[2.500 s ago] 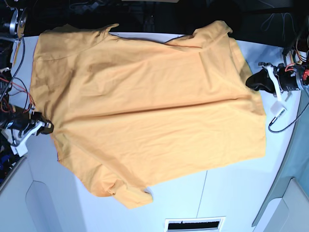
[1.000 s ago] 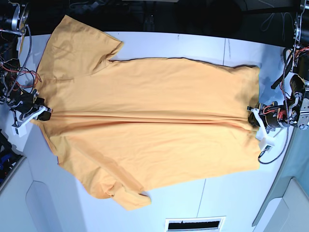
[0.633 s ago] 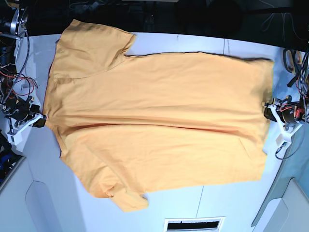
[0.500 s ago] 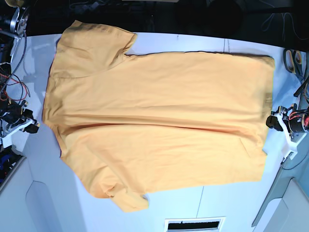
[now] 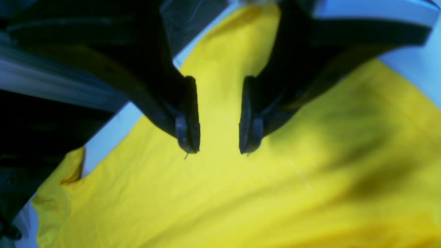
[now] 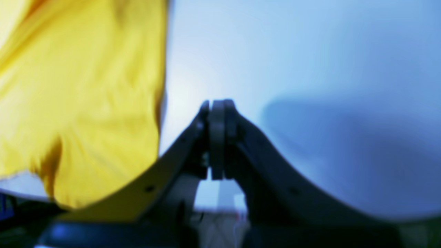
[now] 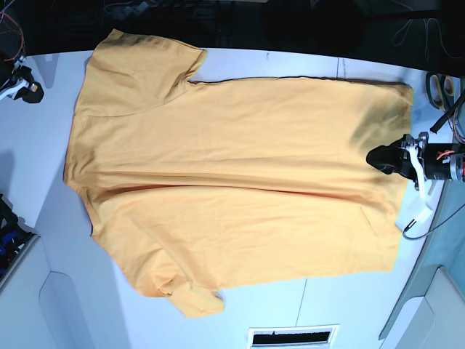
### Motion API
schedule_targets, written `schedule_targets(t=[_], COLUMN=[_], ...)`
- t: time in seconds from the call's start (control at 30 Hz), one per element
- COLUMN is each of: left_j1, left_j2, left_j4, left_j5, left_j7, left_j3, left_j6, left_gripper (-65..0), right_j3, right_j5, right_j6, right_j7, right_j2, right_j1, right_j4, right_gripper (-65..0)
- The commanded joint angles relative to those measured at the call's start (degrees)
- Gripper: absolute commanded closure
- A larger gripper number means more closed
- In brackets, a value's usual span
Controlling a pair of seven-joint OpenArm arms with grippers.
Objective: Layout the t-shirt on the table in an organized manner, then fold the t-shirt properly
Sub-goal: 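Grasp the shirt's collar-side corners with both grippers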
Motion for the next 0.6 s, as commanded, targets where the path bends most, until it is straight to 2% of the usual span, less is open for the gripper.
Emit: schedule_targets(t=[0.0, 0.13, 0.17, 0.23, 0.27, 0.3, 0.57], left_j1=[0.15, 6.34, 8.02, 11.26, 12.81, 14.25, 21.51], left_j2=[-1.38, -1.22, -1.25, -1.22, -1.25, -1.22, -1.22], left_j4=[2.08, 5.81, 6.23, 6.62, 6.62, 6.62, 6.62], left_j5=[-1.38, -1.75, -1.75, -1.92, -2.43, -3.04, -3.61], left_j7=[-0.98, -0.96, -0.96, -0.98, -0.96, -0.96, -0.94], left_j3=[-2.34, -9.64, -11.58, -15.21, -16.96, -18.56, -28.20], left_j6=[-0.49, -0.49, -0.49, -0.49, -0.49, -0.49, -0.49], left_gripper=[-23.2, -23.5, -25.4, -30.1, -31.9, -32.5, -32.5], right_j3=[0.37, 0.35, 0.37, 0.35, 0.17, -0.07, -8.15], right_j5=[1.40, 1.62, 1.57, 1.60, 1.62, 1.57, 0.68], right_j6=[0.46, 0.68, 0.79, 0.79, 0.85, 0.87, 0.87], right_j7=[1.01, 1.01, 0.98, 1.01, 1.03, 1.05, 1.03], right_j2=[1.16, 0.96, 0.79, 0.22, -0.11, -0.48, -3.87], right_j1=[-0.63, -3.04, -3.04, -3.02, -2.99, -2.89, -2.89], right_j4=[1.03, 1.01, 1.01, 1.01, 1.01, 1.01, 1.01], right_gripper=[0.0, 0.0, -0.3, -16.0, -21.5, -23.7, -23.8])
